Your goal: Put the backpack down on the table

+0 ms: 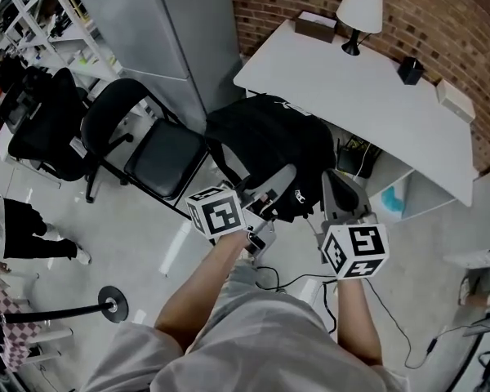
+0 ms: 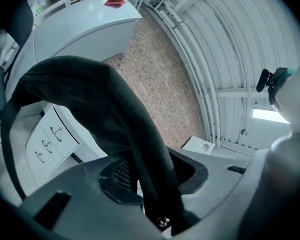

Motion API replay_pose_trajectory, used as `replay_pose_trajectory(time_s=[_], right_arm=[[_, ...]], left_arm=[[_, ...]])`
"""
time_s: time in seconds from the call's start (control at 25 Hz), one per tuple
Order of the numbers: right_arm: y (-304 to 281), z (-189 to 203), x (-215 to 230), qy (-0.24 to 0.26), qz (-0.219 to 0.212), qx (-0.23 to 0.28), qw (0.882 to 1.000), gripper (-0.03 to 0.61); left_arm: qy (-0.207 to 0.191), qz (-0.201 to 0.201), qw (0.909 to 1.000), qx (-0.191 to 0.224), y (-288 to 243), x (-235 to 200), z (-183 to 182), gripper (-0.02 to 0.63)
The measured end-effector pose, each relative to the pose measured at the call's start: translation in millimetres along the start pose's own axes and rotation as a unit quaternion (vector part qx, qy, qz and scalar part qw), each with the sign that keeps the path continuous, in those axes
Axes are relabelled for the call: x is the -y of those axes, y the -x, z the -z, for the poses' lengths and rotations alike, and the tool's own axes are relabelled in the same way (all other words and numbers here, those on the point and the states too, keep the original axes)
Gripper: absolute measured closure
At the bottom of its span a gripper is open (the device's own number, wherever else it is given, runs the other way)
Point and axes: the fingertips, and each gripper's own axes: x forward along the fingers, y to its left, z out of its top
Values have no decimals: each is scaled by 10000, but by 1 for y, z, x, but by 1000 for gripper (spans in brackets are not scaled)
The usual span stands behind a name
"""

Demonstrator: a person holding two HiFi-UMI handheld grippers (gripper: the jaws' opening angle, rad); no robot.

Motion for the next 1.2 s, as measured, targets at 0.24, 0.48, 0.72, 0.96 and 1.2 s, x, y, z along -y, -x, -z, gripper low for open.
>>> replay_pose_trajectory(time_s=[0.24, 0.48, 0.72, 0.96, 1.2], right_arm=[[-57, -22, -7, 27, 304, -14, 9995, 577], [-104, -34, -10, 76, 616, -24, 9981, 577], [-138, -40, -5, 84, 847, -69, 9963, 577], [-158, -45, 5, 83, 1006, -44, 9949, 577], [-172, -43, 28, 10, 1130, 0, 9936, 577]], left_arm=[[-98, 260, 9993, -262, -11, -32, -54, 476], [-164, 497, 9972, -525, -29, -63, -93, 476], [-165, 673, 9944, -798, -49, -87, -110, 476], [-158, 788, 9926, -913, -67, -104, -124, 476], [-178, 839, 9911, -1018, -90, -120, -128, 476]])
